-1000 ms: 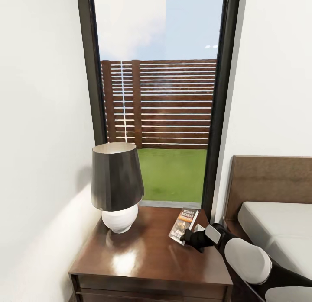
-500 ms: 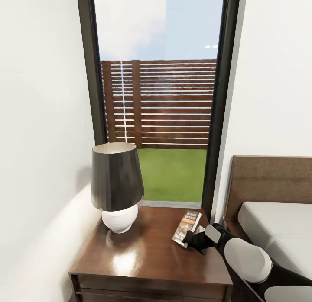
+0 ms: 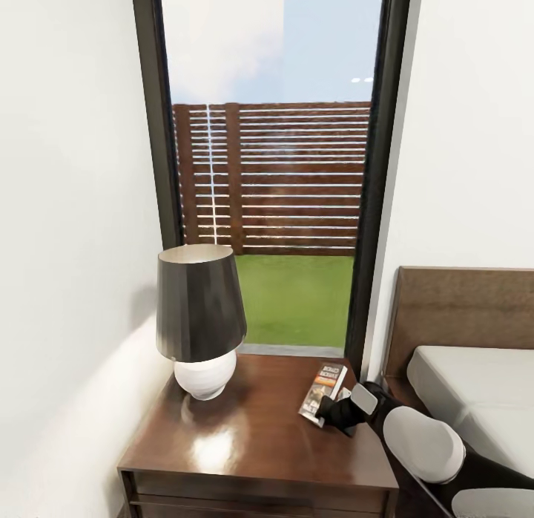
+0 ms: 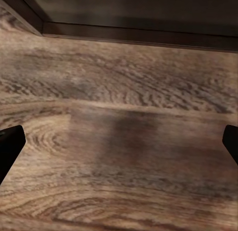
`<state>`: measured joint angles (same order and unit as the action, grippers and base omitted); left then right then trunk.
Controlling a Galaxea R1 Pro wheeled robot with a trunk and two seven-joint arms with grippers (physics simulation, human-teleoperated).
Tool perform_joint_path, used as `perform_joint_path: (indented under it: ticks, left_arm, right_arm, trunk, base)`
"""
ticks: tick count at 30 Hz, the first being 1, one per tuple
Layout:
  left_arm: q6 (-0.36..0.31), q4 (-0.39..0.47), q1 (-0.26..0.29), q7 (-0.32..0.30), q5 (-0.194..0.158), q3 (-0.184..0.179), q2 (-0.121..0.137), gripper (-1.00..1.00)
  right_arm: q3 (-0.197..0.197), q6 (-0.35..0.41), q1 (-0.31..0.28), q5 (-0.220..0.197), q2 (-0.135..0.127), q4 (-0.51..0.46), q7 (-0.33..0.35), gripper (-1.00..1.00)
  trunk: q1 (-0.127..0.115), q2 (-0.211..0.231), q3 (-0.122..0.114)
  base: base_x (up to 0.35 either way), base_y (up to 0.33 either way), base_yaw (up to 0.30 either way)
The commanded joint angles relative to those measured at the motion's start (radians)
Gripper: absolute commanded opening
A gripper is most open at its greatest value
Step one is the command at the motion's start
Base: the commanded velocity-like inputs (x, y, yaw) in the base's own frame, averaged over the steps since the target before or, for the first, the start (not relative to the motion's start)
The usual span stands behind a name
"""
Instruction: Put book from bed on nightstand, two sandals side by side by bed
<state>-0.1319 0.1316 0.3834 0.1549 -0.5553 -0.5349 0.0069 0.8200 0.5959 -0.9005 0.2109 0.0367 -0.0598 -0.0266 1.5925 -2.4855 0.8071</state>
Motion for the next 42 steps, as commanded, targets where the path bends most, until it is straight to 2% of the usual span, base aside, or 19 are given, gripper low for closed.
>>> perform_joint_path:
  ticks: [1,7,28,29,42]
  left_arm:
    - [-0.006,0.003,0.000,0.006,-0.008,-0.008,0.001,1.00]
    - [-0.006,0.003,0.000,0.006,-0.008,-0.008,0.001,1.00]
    - [-0.006,0.003,0.000,0.006,-0.008,-0.008,0.001,1.00]
    - [-0.006,0.003,0.000,0.006,-0.008,-0.008,0.001,1.00]
    - [-0.006,0.003,0.000,0.006,-0.008,-0.008,0.001,1.00]
  right_arm:
    - [0.003,0.006,-0.001,0.013,0.002,-0.003,-0.009,-1.00]
    - [0.003,0.008,-0.007,0.013,0.011,-0.003,-0.025,-1.00]
    - [0.003,0.013,-0.009,0.013,0.016,-0.002,-0.034,-1.00]
    - [0.003,0.013,-0.009,0.013,0.017,-0.002,-0.035,1.00]
    - [0.003,0.014,-0.009,0.013,0.017,-0.002,-0.036,1.00]
  trunk:
    - [0.000,0.000,0.001]
    - [0.000,0.000,0.001]
    - [0.000,0.000,0.001]
    - [0.000,0.000,0.001]
    - [0.000,0.000,0.001]
  base:
    - [0.000,0.000,0.000]
    - [0.000,0.000,0.000]
    - [0.000,0.000,0.000]
    - [0.000,0.000,0.000]
    - [0.000,0.000,0.000]
